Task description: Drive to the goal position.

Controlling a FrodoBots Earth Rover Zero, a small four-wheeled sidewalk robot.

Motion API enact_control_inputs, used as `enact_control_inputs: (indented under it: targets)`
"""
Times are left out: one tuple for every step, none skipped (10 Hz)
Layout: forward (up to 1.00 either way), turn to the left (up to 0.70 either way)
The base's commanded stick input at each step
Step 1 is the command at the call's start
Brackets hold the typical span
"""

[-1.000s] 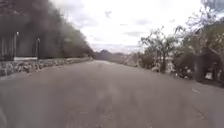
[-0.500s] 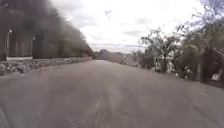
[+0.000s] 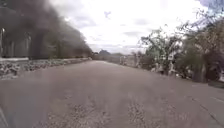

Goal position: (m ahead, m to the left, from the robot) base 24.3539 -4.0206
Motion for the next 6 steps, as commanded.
enact_control_inputs:
  targets:
    - [0.70, 0.00]
    - [0.70, 0.00]
    - [0.70, 0.00]
    - [0.70, 0.00]
    - [0.70, 0.00]
    - [0.70, 0.00]
